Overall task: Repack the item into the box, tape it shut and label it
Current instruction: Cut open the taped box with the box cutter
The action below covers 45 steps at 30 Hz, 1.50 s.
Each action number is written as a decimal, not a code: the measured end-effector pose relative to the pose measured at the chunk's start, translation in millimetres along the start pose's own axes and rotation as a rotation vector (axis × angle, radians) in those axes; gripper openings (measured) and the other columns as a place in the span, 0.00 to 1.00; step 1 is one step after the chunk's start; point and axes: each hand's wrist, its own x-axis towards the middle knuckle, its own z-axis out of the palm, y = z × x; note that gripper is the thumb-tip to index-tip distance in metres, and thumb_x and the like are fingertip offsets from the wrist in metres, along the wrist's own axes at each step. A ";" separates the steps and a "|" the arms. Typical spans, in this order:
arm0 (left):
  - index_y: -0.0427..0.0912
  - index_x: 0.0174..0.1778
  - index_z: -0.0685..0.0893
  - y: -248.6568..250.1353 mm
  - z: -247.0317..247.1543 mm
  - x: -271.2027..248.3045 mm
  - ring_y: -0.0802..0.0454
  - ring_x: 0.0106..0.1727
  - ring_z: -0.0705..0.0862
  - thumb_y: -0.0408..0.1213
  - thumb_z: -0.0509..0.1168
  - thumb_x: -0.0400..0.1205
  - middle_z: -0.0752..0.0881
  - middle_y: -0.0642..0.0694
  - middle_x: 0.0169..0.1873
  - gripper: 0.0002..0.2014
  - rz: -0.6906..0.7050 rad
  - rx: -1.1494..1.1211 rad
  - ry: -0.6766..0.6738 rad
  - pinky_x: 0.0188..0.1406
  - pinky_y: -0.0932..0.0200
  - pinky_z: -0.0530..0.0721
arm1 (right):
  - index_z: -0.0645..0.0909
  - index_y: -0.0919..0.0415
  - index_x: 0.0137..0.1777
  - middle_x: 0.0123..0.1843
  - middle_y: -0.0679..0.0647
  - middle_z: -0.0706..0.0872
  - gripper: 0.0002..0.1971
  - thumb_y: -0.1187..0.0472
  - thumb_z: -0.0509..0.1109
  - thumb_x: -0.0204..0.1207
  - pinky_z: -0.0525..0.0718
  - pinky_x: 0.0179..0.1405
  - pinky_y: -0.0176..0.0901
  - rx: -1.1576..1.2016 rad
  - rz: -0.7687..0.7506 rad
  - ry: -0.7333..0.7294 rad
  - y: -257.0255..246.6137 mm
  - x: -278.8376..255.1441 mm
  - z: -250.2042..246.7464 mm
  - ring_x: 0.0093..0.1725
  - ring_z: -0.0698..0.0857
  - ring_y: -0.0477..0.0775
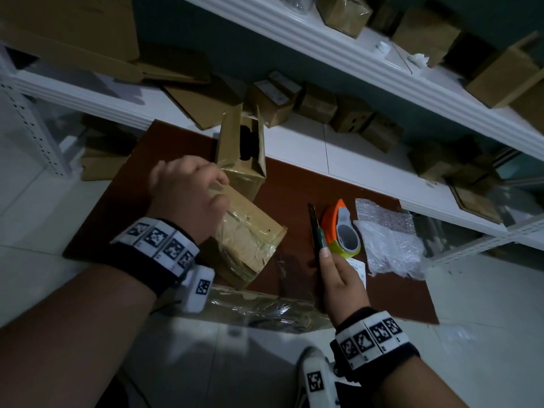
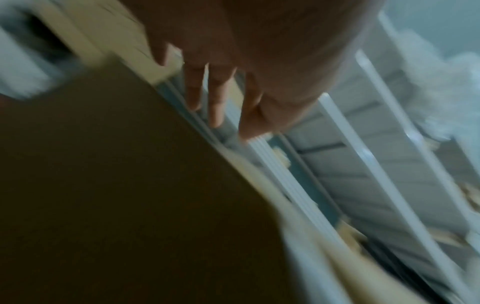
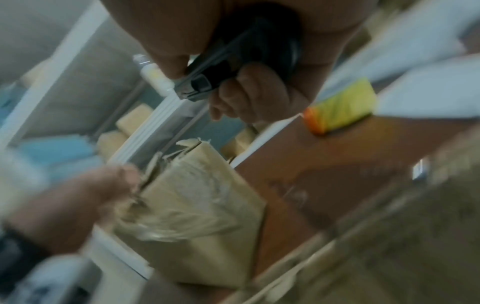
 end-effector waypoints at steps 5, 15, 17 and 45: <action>0.58 0.68 0.84 -21.0 -7.1 0.9 0.52 0.66 0.74 0.41 0.67 0.80 0.72 0.47 0.74 0.19 -0.189 -0.216 -0.328 0.62 0.55 0.73 | 0.83 0.53 0.36 0.24 0.49 0.80 0.25 0.30 0.64 0.76 0.75 0.33 0.49 0.181 0.095 -0.040 -7.6 1.7 9.1 0.24 0.78 0.55; 0.52 0.41 0.86 -1.6 -9.3 -30.6 0.56 0.37 0.85 0.50 0.65 0.83 0.87 0.52 0.37 0.09 -0.147 -0.224 -0.371 0.37 0.54 0.86 | 0.83 0.57 0.56 0.52 0.63 0.92 0.14 0.46 0.65 0.84 0.89 0.44 0.74 0.456 0.265 -0.002 -26.7 -2.5 23.3 0.47 0.93 0.66; 0.52 0.36 0.86 -2.2 -7.4 -34.7 0.58 0.43 0.80 0.47 0.72 0.78 0.82 0.56 0.41 0.06 0.005 -0.117 -0.269 0.39 0.58 0.78 | 0.83 0.55 0.55 0.50 0.62 0.93 0.13 0.46 0.66 0.84 0.89 0.46 0.74 0.466 0.284 0.023 -30.0 -2.4 24.9 0.47 0.93 0.66; 0.64 0.64 0.84 15.6 1.0 -22.2 0.50 0.62 0.71 0.67 0.57 0.76 0.78 0.57 0.60 0.25 0.175 0.303 -0.230 0.57 0.45 0.67 | 0.81 0.43 0.55 0.53 0.54 0.91 0.30 0.20 0.64 0.66 0.85 0.58 0.74 0.174 -0.032 0.012 -14.9 4.4 21.0 0.55 0.89 0.64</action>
